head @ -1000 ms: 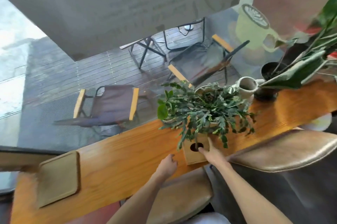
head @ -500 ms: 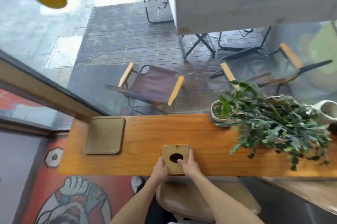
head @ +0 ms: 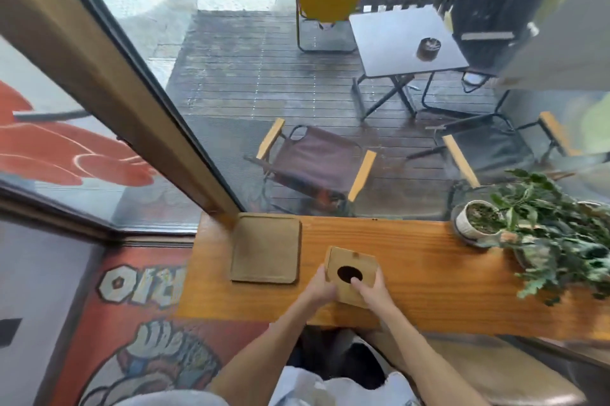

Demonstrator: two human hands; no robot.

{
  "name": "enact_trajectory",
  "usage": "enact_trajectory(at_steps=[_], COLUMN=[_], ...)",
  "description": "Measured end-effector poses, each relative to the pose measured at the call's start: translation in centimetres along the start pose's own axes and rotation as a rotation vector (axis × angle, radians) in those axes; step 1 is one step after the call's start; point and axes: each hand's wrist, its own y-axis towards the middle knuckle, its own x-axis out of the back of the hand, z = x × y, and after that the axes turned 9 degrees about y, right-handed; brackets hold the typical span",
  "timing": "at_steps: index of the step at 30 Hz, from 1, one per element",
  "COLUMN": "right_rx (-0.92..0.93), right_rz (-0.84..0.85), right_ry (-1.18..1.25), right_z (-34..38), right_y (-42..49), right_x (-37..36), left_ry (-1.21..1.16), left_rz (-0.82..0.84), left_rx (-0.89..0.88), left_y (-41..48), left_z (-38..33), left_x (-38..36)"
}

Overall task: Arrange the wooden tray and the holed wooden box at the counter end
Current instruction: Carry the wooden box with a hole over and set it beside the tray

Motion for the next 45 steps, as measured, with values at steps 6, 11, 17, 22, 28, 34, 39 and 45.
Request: enact_trajectory(at_steps=[6, 11, 17, 22, 28, 34, 39, 45], right_rx=[0.111, 0.100, 0.171, 0.082, 0.094, 0.076, 0.087, 0.104], right_rz=[0.159, 0.310, 0.338, 0.279, 0.231, 0.139, 0.107, -0.332], right_ry=[-0.063, -0.165, -0.173, -0.180, -0.234, -0.168, -0.066, -0.175], right_z=[7.4, 8.8, 11.3, 12.0, 11.5, 12.0, 11.2, 9.2], right_y=[-1.8, -1.9, -2.5, 1.7, 6.9, 6.6, 6.9, 7.9], right_x=[-8.5, -17.0, -26.4, -34.4, -39.7, -39.2, -38.0, -32.4], left_ry=[-0.051, -0.115, -0.173, -0.197, -0.140, -0.083, -0.095, -0.185], left_rz=[-0.196, -0.353, -0.356, -0.378, -0.335, -0.242, -0.239, -0.214], left_rx=[-0.006, 0.051, 0.069, 0.070, 0.083, 0.011, 0.038, 0.028], left_y=[-1.1, -4.4, -1.5, -1.6, 1.9, 5.2, 5.8, 6.0], left_z=[3.0, 7.8, 14.8, 14.9, 17.6, 18.9, 18.2, 17.6], left_x=[9.6, 15.7, 25.2, 32.1, 36.3, 37.3, 36.8, 37.4])
